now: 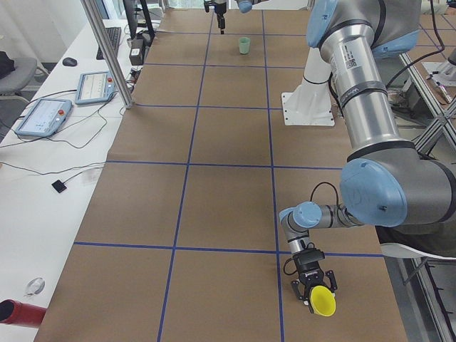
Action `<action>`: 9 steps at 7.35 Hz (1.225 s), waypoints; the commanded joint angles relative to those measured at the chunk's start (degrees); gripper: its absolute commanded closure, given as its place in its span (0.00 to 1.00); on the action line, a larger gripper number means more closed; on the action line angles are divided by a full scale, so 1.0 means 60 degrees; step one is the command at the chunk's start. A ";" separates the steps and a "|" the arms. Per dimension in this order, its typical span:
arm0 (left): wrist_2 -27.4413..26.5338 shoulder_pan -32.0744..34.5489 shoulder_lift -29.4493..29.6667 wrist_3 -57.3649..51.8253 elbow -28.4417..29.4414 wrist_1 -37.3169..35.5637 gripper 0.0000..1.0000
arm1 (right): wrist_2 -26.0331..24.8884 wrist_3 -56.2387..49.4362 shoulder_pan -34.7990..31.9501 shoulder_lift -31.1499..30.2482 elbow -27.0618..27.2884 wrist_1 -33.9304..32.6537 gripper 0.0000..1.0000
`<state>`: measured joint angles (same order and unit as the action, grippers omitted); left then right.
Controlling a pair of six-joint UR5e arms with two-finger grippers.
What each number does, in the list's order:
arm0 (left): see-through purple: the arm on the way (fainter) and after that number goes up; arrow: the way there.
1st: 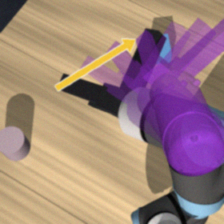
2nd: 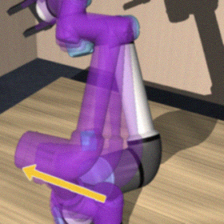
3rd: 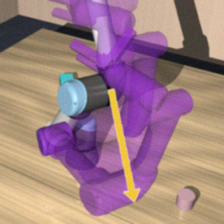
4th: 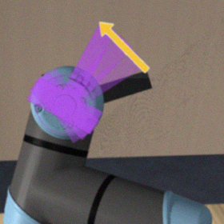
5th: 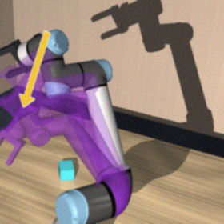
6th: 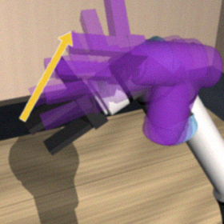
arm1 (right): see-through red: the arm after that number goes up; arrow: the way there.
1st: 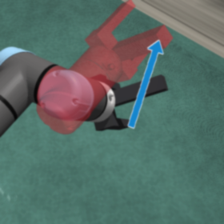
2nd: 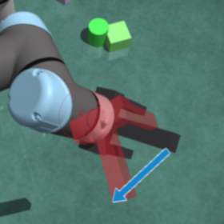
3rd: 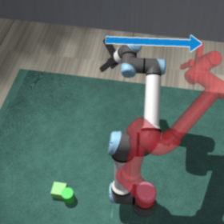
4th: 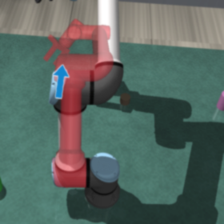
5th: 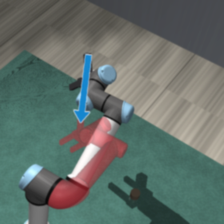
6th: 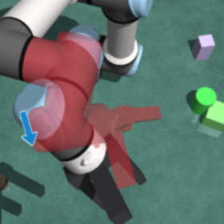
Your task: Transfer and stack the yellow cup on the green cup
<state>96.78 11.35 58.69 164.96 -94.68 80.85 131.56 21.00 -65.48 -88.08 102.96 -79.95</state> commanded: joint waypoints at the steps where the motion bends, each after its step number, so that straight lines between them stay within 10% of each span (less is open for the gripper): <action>1: -0.2071 0.0114 -0.0012 -0.1178 0.0529 0.0657 0.72 | 0.0002 0.0001 -0.0014 -0.0012 0.0124 -0.0005 0.00; 6: -0.6628 0.0639 0.0091 -0.3346 0.1704 0.2470 0.77 | 0.0016 -0.0014 0.0001 -0.0012 -0.0007 -0.0020 0.00; 8: -0.7443 0.2810 0.0846 -0.6600 0.1732 0.4898 0.78 | 0.0263 -0.0014 0.0001 -0.0012 -0.0211 -0.0020 0.00; 9: -0.7488 0.4754 0.2854 -0.8433 0.1965 0.4908 0.76 | 0.0425 -0.0029 0.0001 0.0003 -0.0343 -0.0020 0.00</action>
<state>53.17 27.50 65.34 127.84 -84.03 106.93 132.93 20.90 -65.48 -88.14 101.84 -80.07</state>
